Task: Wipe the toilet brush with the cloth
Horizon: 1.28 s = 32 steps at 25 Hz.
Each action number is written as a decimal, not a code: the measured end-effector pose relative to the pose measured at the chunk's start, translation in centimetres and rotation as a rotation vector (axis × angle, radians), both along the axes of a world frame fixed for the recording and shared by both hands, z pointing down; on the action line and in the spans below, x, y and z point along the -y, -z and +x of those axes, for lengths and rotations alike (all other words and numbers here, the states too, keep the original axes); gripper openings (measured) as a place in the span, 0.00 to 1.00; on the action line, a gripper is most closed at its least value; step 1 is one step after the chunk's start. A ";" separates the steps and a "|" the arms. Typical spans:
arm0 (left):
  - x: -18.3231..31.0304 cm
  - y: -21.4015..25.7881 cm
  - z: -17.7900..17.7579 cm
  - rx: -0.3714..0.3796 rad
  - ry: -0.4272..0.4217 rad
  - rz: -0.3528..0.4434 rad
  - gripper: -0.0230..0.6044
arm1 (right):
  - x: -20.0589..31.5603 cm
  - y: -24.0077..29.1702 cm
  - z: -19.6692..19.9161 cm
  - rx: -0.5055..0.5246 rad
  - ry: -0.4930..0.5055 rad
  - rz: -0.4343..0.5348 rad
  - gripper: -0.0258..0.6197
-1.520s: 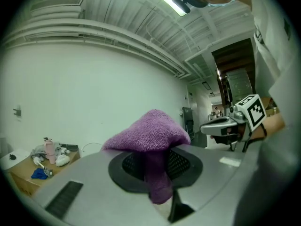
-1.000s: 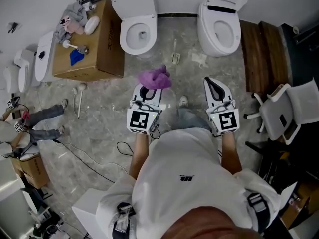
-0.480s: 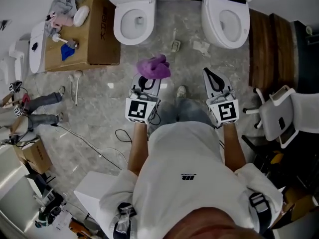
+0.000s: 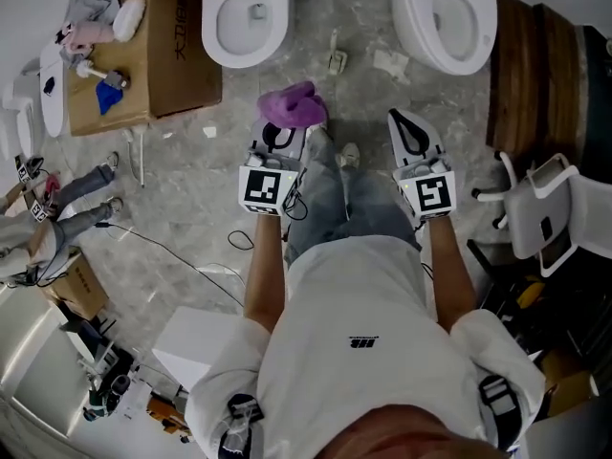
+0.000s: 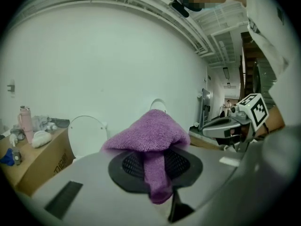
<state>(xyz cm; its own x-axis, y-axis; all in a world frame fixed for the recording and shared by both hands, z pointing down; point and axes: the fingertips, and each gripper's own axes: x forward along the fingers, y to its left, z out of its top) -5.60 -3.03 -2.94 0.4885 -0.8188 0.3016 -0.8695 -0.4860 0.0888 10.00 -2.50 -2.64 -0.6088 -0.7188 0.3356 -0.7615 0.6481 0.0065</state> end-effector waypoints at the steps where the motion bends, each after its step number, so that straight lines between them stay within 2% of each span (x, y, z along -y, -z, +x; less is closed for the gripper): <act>1: 0.6 -0.9 -0.1 0.002 -0.003 -0.006 0.15 | 0.6 -0.9 -0.2 -0.001 -0.001 -0.004 0.04; 15: 8.3 -16.1 -1.9 -0.006 -0.066 -0.074 0.15 | 7.5 -15.9 -3.4 -0.071 0.016 -0.072 0.04; 24: 10.0 -26.8 -2.5 -0.037 -0.067 -0.134 0.15 | 9.8 -26.9 -4.1 -0.073 -0.064 -0.127 0.04; 32: 10.4 -35.8 -2.2 -0.026 -0.093 -0.166 0.15 | 10.3 -37.0 -4.2 -0.074 -0.063 -0.162 0.04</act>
<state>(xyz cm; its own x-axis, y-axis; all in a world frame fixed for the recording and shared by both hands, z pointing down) -7.83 -13.42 32.89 0.5689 -0.7100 0.4149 -0.8179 -0.5409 0.1959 5.75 -12.75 34.36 -0.5334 -0.6878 0.4923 -0.8022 0.5959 -0.0366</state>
